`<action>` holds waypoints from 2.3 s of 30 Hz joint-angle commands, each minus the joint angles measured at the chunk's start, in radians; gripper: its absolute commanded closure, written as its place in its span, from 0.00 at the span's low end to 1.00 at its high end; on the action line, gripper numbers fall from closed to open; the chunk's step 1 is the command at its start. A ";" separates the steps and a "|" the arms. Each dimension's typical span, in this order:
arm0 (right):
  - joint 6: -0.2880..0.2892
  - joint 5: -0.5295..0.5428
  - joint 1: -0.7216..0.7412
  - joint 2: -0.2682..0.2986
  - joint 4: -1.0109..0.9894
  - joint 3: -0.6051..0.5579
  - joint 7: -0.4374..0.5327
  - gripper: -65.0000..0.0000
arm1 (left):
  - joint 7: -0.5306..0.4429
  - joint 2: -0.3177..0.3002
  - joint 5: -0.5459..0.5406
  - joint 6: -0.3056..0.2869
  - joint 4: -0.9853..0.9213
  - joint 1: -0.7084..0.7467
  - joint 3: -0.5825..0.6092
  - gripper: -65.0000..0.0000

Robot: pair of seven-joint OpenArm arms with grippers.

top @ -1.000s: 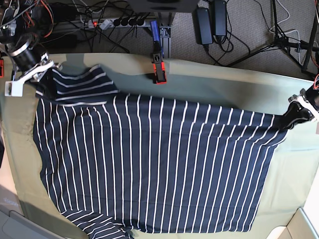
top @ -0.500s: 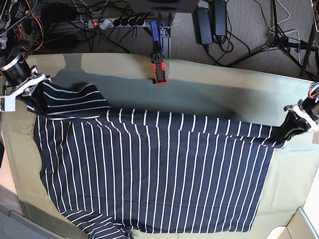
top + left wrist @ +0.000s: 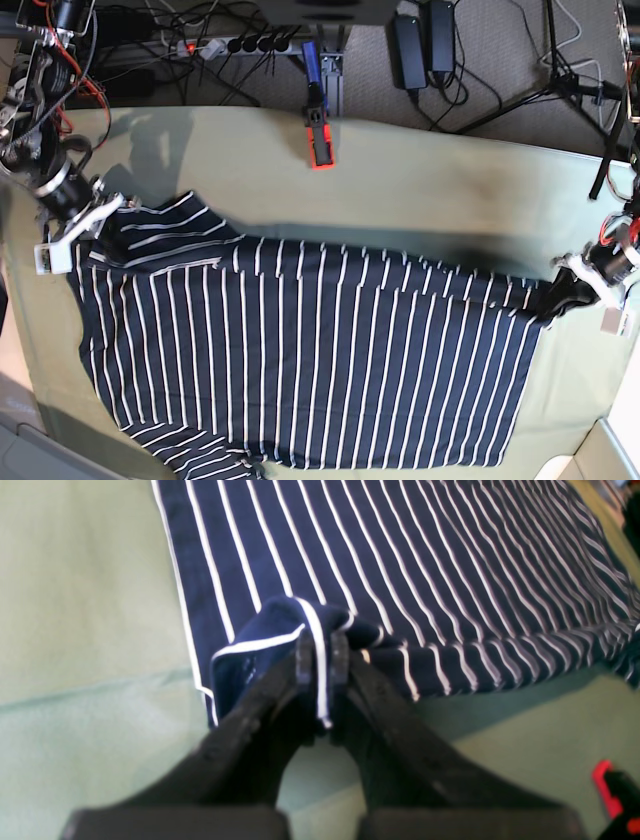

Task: Fold the T-shirt properly
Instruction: 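Pull both held corners apart to stretch the shirt flat, then release the shirt and reposition both grippers at its edges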

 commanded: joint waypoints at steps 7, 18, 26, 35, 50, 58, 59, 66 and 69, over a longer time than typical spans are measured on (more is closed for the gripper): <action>0.031 -0.029 0.198 0.063 -0.143 -0.068 0.025 1.00 | -0.087 -0.021 0.032 -0.017 -0.129 -0.137 0.078 1.00; 0.030 -0.109 0.444 0.074 -0.343 -0.293 0.025 1.00 | -0.124 0.002 0.093 -0.017 -0.159 -0.183 0.084 1.00; 0.029 -0.189 0.507 0.072 -0.386 -0.312 0.030 0.61 | -0.124 0.056 0.153 -0.017 -0.159 -0.183 0.084 0.59; 0.029 -0.135 0.508 0.072 -0.391 -0.294 0.003 0.41 | -0.085 0.048 0.159 -0.017 -0.146 -0.186 0.072 0.55; 0.028 -0.047 0.488 0.074 -0.369 -0.099 -0.182 0.41 | 0.126 -0.027 0.051 0.016 -0.097 -0.167 -0.102 0.55; 0.029 0.028 0.339 0.074 -0.369 0.207 -0.251 0.41 | 0.127 -0.027 0.029 0.016 -0.097 -0.099 -0.103 0.45; 0.030 0.051 0.321 0.074 -0.369 0.248 -0.272 0.41 | 0.128 -0.027 0.029 0.015 -0.097 -0.095 -0.103 0.45; 0.038 0.160 0.222 0.056 -0.370 0.407 -0.312 0.41 | 0.150 -0.026 -0.028 0.003 -0.095 -0.061 -0.103 0.45; 0.038 0.167 0.217 0.023 -0.370 0.407 -0.309 0.41 | 0.164 -0.026 -0.062 0.003 -0.094 -0.027 -0.126 0.45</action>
